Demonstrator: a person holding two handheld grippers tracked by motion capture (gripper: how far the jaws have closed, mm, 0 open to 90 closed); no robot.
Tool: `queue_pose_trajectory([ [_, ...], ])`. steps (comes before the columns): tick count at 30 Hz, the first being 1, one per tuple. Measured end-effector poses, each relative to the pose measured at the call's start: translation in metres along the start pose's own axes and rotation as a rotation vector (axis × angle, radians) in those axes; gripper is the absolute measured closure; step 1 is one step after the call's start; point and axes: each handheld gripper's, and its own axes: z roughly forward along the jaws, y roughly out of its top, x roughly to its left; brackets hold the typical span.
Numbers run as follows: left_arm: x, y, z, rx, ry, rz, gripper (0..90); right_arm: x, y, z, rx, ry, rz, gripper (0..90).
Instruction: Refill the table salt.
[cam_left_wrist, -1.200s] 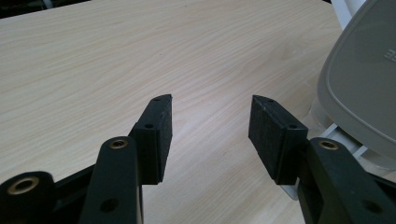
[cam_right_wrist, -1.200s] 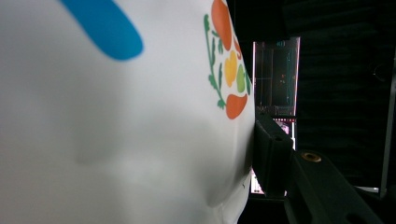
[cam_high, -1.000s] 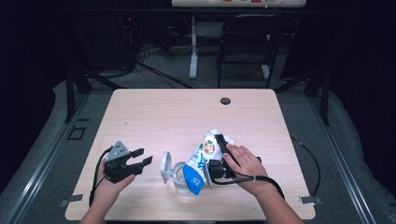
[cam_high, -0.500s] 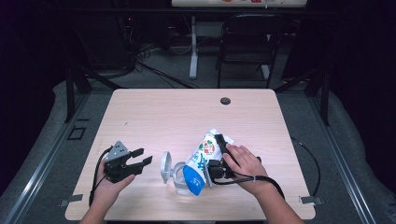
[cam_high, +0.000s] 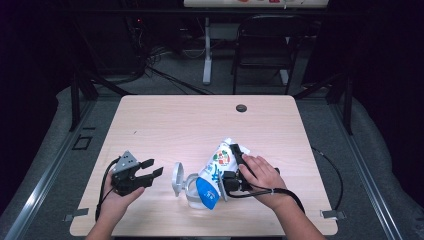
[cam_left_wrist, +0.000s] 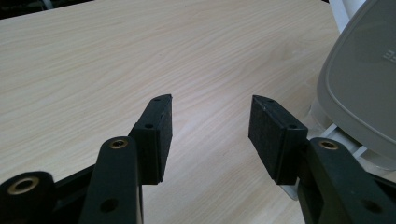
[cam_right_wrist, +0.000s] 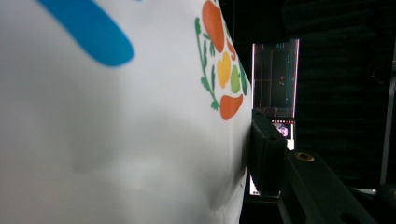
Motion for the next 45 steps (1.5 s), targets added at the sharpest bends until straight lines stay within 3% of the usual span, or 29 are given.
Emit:
queue_pose_trajectory([
  [3, 0.0000, 0.0000, 0.0000, 0.000, 0.000, 0.000, 50.2, -0.0013, 0.0010, -0.0018, 0.024, -0.005, -0.020, 63.8],
  [5, 0.0000, 0.0000, 0.0000, -0.001, 0.000, 0.000, 50.2, 0.0000, 0.0000, 0.0000, 0.000, 0.000, 0.000, 63.9],
  [45, 0.0000, 0.0001, 0.0000, -0.002, -0.001, 0.001, 50.2, -0.0018, 0.0022, -0.0015, 0.003, -0.014, -0.019, 66.2],
])
